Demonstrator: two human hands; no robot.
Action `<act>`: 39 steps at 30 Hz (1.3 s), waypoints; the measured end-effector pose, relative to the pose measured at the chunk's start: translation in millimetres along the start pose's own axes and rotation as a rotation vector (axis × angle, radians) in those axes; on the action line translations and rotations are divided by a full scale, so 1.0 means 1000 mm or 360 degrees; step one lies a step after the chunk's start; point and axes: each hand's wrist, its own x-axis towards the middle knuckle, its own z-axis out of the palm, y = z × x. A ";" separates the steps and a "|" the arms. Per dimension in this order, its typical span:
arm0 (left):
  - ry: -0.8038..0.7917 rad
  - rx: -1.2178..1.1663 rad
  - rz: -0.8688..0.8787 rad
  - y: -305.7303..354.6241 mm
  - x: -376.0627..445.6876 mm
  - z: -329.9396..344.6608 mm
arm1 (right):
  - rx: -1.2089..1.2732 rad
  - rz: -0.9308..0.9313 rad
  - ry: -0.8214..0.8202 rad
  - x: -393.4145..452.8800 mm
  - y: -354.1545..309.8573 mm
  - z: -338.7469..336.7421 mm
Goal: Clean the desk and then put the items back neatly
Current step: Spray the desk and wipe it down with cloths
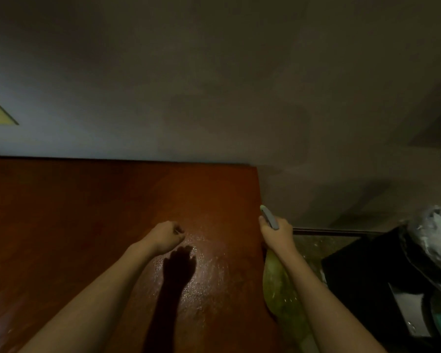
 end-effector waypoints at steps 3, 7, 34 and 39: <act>-0.0006 -0.0015 -0.0013 0.000 0.004 -0.001 | -0.0055 -0.0007 -0.0021 0.025 -0.018 0.002; 0.0011 -0.0057 -0.0018 -0.001 0.003 -0.004 | -0.0005 0.0149 -0.0061 0.036 -0.021 0.006; -0.0353 0.0582 0.1238 0.173 -0.215 0.162 | 0.0382 -0.0230 0.0722 -0.351 0.196 -0.075; -0.0506 0.0714 0.1364 0.225 -0.245 0.220 | 0.0535 -0.0135 0.0865 -0.399 0.241 -0.106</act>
